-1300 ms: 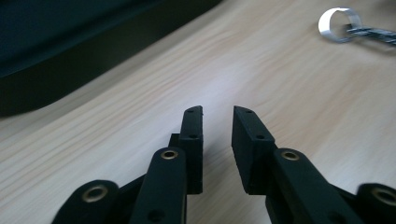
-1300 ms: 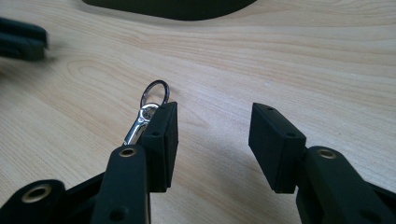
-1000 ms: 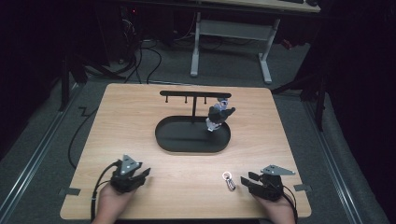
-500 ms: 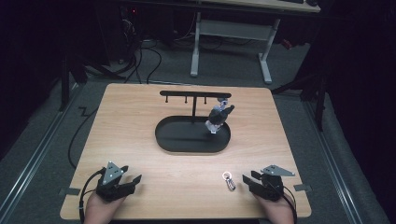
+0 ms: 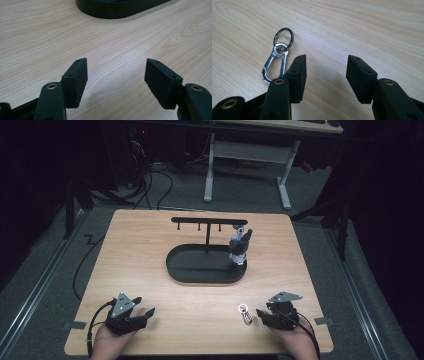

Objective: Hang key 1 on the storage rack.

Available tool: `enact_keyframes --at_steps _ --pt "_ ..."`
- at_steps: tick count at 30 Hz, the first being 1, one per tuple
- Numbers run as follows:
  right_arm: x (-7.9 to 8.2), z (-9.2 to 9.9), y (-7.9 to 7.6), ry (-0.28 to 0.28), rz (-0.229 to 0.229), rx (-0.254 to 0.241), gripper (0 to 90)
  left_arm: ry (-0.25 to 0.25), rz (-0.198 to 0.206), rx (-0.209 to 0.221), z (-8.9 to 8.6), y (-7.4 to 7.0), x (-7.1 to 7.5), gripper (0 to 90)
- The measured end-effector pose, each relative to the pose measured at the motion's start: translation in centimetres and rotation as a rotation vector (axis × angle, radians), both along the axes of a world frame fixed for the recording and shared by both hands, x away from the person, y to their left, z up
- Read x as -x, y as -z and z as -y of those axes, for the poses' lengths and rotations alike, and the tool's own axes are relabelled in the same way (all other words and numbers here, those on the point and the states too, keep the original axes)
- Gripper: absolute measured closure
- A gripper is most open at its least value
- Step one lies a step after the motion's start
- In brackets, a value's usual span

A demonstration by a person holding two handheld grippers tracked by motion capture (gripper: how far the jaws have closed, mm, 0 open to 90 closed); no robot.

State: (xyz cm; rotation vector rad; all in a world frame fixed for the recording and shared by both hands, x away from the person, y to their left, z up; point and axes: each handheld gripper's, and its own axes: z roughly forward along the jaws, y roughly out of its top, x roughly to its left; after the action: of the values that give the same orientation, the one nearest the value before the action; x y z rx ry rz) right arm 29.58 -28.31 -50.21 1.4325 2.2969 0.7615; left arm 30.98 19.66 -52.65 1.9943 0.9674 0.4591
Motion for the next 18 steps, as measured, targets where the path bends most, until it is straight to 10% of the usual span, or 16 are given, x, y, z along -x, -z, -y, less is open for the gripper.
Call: enact_keyframes --at_steps 18 --pt "-1.7 -1.1 -1.1 -0.067 -0.174 0.065 48.5 0.020 -0.013 0.002 0.1 0.2 0.1 35.5"
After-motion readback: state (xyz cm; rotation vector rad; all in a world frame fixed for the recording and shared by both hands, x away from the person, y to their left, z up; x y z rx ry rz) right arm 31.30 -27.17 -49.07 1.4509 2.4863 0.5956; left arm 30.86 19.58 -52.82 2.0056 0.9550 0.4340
